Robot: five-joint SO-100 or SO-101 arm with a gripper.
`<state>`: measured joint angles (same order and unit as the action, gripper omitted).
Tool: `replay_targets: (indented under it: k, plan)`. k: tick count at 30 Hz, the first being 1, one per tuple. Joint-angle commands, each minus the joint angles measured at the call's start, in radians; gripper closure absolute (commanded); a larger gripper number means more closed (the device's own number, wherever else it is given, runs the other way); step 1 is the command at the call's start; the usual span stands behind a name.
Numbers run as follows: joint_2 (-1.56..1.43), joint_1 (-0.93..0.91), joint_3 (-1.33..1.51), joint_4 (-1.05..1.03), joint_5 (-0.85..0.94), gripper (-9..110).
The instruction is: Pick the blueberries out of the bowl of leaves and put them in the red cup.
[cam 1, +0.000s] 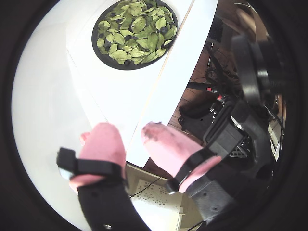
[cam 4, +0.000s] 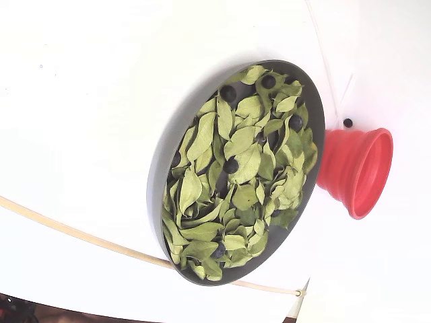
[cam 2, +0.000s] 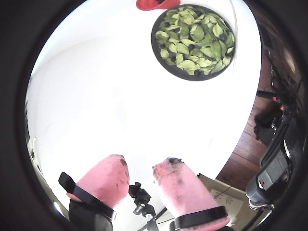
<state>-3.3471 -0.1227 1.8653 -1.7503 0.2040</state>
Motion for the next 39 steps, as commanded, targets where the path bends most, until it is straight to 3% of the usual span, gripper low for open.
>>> replay_targets:
  k: [1,25,29,39]
  plan:
    - [0.012,-0.008,-0.038,-0.003,0.0,91]
    - [0.015,-0.049,-0.069,0.018,0.009,91]
    - [0.04,-0.14,-0.244,0.153,0.092,91]
    - [0.101,-0.12,-0.135,0.13,0.281,90]
